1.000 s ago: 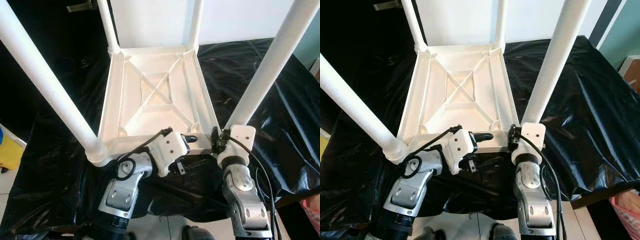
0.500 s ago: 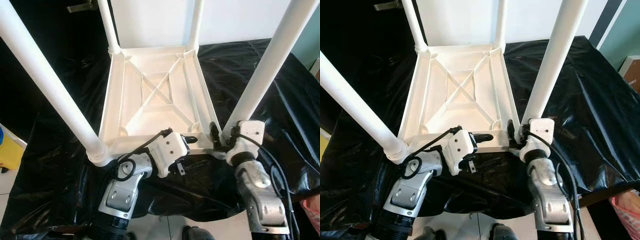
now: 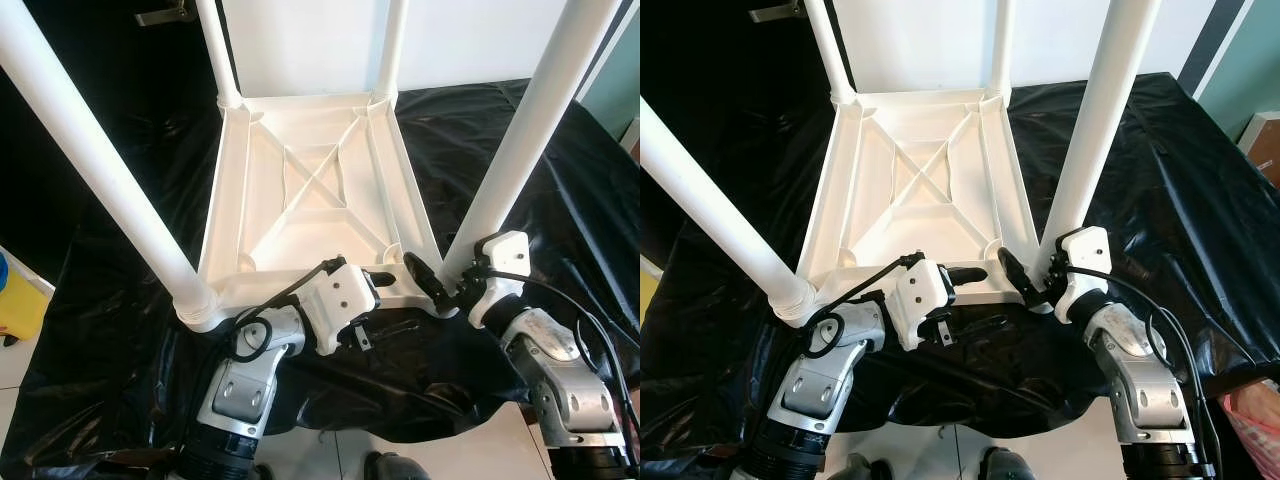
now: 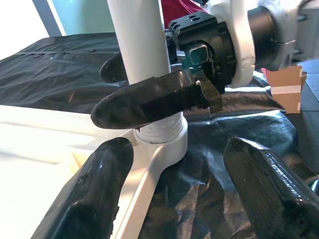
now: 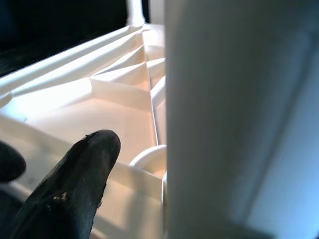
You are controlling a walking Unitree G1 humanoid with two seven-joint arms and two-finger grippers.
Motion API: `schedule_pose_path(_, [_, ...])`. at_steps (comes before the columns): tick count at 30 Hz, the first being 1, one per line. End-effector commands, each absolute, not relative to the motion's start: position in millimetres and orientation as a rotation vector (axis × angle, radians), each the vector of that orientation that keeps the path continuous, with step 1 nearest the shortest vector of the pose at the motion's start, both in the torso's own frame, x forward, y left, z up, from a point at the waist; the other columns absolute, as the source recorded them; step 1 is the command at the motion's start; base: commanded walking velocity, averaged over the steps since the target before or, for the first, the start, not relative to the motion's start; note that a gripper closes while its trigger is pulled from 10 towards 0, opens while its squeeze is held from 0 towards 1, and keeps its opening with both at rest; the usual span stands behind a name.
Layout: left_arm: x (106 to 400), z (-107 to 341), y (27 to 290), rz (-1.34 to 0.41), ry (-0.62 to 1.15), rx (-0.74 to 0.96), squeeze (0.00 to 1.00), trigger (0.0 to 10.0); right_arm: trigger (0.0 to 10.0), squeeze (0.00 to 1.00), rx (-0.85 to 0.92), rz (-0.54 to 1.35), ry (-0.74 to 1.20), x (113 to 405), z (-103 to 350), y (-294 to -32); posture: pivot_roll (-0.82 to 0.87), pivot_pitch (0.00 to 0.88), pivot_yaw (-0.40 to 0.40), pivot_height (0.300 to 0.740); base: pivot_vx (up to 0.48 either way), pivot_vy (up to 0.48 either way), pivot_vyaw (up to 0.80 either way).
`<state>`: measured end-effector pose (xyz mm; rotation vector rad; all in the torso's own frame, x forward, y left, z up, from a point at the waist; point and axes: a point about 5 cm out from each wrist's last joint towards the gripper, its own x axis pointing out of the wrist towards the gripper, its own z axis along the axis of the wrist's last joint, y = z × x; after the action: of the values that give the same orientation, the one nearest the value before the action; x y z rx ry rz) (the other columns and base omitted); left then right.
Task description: Building children table
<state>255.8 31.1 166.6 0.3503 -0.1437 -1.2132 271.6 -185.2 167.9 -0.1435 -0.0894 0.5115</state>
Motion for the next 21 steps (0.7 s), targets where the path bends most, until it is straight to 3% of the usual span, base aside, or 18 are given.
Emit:
schedule_pose_path(1, [263,170,34,-1.043,-0.168,0.327,0.00,10.0,10.0,0.00,-0.151,0.563,-0.064,274,163,-184,-0.15,0.123,0.039,0.740,0.000,0.000,0.00])
schedule_pose_path(9, [264,171,35,-1.038,-0.171,0.329,0.00,10.0,10.0,0.00,-0.205,0.624,-0.022,280,155,-189,-0.14,0.119,0.037,0.740,0.000,0.000,0.00])
schedule_pose_path(10, [264,171,35,-1.037,-0.172,0.331,0.00,10.0,4.4,0.00,-0.212,0.635,-0.012,281,152,-190,-0.14,0.115,0.037,0.740,0.000,0.000,0.00])
schedule_pose_path(11, [264,171,35,-1.037,-0.172,0.331,0.00,10.0,4.4,0.00,-0.212,0.635,-0.012,281,152,-190,-0.14,0.115,0.037,0.740,0.000,0.000,0.00])
schedule_pose_path(12, [264,171,35,-1.036,-0.173,0.332,0.00,10.0,0.0,0.00,-0.217,0.636,-0.004,282,149,-192,-0.14,0.115,0.038,0.740,0.000,0.000,0.00])
schedule_pose_path(21, [264,171,35,-1.041,-0.173,0.333,0.00,10.0,0.0,0.00,-0.205,0.622,0.018,281,143,-197,-0.15,0.115,0.040,0.740,0.000,0.000,0.00])
